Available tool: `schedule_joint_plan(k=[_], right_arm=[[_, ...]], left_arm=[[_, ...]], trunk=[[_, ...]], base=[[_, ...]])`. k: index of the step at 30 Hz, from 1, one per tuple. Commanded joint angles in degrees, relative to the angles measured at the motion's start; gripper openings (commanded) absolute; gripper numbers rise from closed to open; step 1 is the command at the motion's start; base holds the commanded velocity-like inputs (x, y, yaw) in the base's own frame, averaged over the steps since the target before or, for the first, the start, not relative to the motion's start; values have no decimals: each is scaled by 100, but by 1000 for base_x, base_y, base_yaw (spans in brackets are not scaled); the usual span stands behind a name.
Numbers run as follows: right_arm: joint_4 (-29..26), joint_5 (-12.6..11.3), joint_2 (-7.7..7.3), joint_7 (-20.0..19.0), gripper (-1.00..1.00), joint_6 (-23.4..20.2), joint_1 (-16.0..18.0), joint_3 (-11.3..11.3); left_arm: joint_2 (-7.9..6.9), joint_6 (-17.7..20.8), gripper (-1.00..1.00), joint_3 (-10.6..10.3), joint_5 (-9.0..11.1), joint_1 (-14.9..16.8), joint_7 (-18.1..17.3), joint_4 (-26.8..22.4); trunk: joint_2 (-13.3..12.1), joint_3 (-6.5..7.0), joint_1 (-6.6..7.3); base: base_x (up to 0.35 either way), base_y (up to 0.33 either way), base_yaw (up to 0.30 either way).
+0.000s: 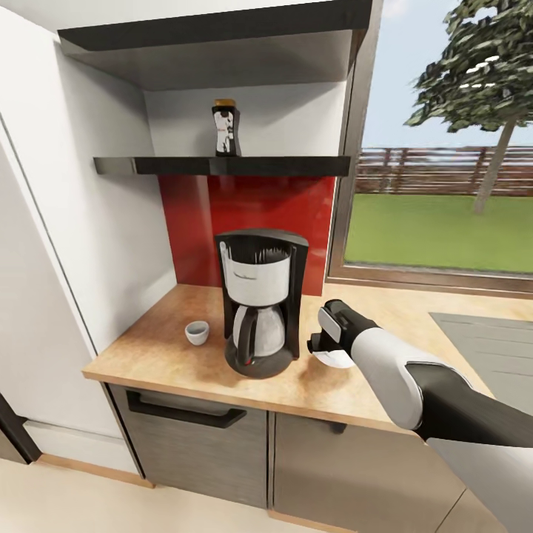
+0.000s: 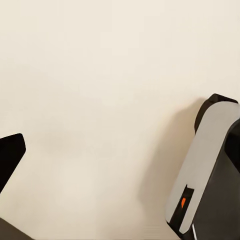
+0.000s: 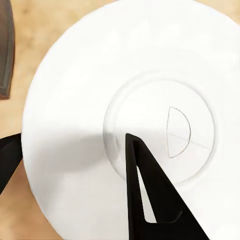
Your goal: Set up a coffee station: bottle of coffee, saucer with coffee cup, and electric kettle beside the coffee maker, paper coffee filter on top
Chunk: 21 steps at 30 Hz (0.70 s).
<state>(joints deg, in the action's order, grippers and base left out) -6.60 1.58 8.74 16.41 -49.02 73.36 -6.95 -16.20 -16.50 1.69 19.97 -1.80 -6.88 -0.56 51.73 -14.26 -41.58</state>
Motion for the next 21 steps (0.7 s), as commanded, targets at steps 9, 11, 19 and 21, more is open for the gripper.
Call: schedule_joint_plan(k=[9, 11, 19, 21], right_arm=[[1, 17, 13, 50, -100, -20, 3, -44], [1, 17, 18, 50, -100, -20, 3, -44], [1, 17, 22, 54, -100, -20, 3, -44], [1, 17, 22, 52, -100, -15, 3, -44]], left_arm=[[-5, -3, 100, 16, 42, -4, -42, -5], [-5, -3, 100, 16, 42, -4, -42, -5], [-4, -3, 100, 16, 40, -4, -42, -5], [-2, -3, 100, 16, 32, -4, -42, -5]], trunk=[[368, -169, -199], [448, -205, -243], [769, -348, -419], [849, -384, -463]], base=[[0, 0, 0], [0, 0, 0], [0, 0, 0], [0, 0, 0]])
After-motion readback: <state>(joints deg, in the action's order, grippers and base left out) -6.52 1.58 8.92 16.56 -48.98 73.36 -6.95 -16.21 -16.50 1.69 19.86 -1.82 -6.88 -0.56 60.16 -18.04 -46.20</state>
